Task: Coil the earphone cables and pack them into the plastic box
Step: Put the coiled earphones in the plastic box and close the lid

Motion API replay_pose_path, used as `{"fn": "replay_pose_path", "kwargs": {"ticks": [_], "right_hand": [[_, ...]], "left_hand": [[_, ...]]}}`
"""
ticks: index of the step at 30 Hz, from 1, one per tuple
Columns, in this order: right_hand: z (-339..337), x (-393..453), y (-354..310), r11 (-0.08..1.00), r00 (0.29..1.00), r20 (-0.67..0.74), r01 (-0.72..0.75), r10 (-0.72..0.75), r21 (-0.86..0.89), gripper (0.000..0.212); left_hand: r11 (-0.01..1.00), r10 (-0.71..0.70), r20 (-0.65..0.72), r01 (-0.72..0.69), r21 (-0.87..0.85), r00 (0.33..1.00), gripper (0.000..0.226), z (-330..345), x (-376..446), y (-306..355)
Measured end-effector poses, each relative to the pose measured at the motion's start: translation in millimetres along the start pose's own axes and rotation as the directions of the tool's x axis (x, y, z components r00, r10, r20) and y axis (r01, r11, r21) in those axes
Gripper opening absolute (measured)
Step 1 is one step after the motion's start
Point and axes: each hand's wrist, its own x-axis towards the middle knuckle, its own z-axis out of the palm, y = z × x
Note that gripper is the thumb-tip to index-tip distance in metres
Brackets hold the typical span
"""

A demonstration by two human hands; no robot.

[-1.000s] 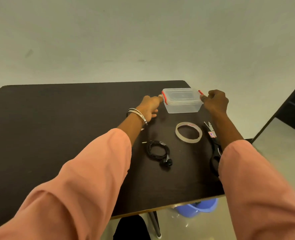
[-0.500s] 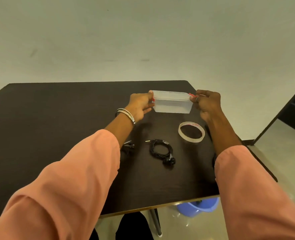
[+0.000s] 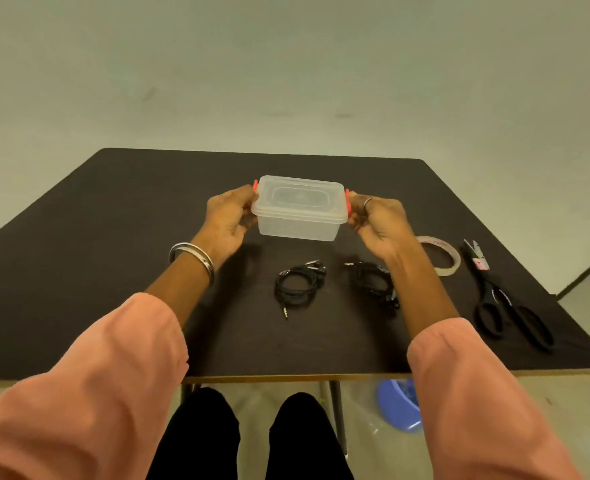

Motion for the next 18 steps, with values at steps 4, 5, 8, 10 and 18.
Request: {"fn": "replay_pose_path", "kwargs": {"ticks": [4, 5, 8, 10, 18], "right_hand": [[12.7, 3.6, 15.2, 0.955, 0.997, 0.034, 0.082, -0.076, -0.285, 0.009], [14.0, 4.6, 18.5, 0.92, 0.993, 0.046, 0.116, -0.107, -0.375, 0.008], [12.2, 7.4, 21.8, 0.824, 0.981, 0.092, 0.193, -0.171, -0.533, 0.012], [10.4, 8.3, 20.4, 0.791, 0.973, 0.13, 0.23, -0.19, -0.567, 0.013], [5.5, 10.6, 27.0, 0.718, 0.934, 0.212, 0.357, -0.288, -0.597, 0.016]], "left_hand": [[0.996, 0.051, -0.001, -0.051, 0.073, 0.999, 0.023, -20.8, -5.6, -3.4], [0.993, 0.057, 0.002, -0.057, 0.102, 0.998, 0.024, -25.7, -4.8, -4.4], [0.978, 0.098, 0.042, -0.104, 0.18, 0.994, 0.029, -37.1, -2.0, -10.4], [0.962, 0.153, 0.066, -0.164, 0.217, 0.986, 0.034, -41.0, -1.4, -14.3], [0.906, 0.276, 0.125, -0.302, 0.298, 0.953, 0.039, -40.4, -0.1, -21.9]]}}
